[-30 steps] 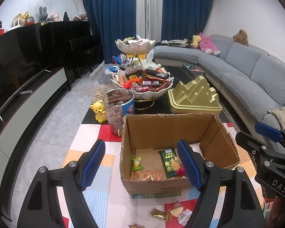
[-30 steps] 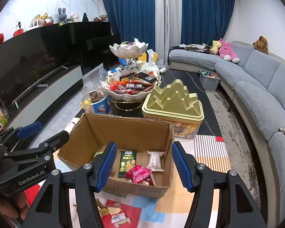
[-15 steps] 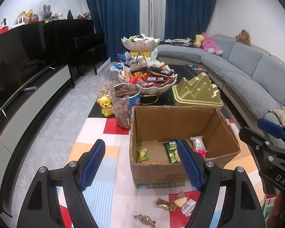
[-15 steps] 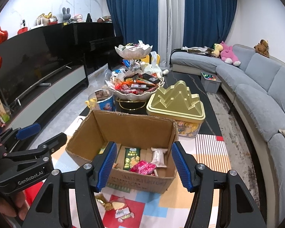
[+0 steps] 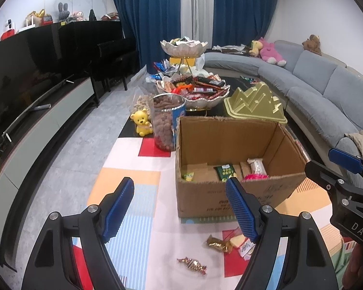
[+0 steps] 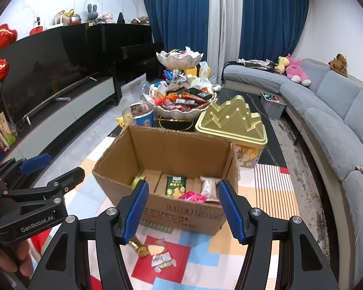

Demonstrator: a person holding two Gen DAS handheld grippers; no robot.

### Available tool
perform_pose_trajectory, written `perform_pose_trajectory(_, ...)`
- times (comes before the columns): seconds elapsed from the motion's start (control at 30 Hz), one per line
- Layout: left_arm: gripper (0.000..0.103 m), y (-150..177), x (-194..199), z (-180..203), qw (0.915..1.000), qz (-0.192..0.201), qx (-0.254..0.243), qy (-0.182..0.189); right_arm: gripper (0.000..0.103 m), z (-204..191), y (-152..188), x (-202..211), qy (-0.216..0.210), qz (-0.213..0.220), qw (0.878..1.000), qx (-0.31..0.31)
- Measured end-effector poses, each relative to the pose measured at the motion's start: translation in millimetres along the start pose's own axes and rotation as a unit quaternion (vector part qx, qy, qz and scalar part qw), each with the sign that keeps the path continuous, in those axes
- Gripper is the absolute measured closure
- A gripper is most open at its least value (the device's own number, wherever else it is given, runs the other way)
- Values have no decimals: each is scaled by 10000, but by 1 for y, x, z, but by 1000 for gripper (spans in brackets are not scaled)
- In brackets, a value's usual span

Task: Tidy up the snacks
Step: 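Withdraw both open grippers from the box toward the remaining sweets, then move both open grippers toward the gold-wrapped sweets and cheese packets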

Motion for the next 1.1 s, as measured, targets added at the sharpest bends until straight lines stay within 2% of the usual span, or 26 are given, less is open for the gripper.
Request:
perform_pose_trajectory(0.83,25,47,5,6,9998,-197,46,78,42,-6,37,4,-4,-221,9996,178)
perform_pose_trajectory(1.1,25,71,5,10,9996,-248,76,121,42,-8,50,5,-4,-260,9993,256)
Point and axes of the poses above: each gripper's, at about its wrist camera, not at the fingertips, and x roughly against the way its jaws point, z to its right, y to its underside, the point moved 2 cm from there along -x, roughly the way its jaws point, and after that the axes turned 12 degrees about -x, right-handed, at the moved point
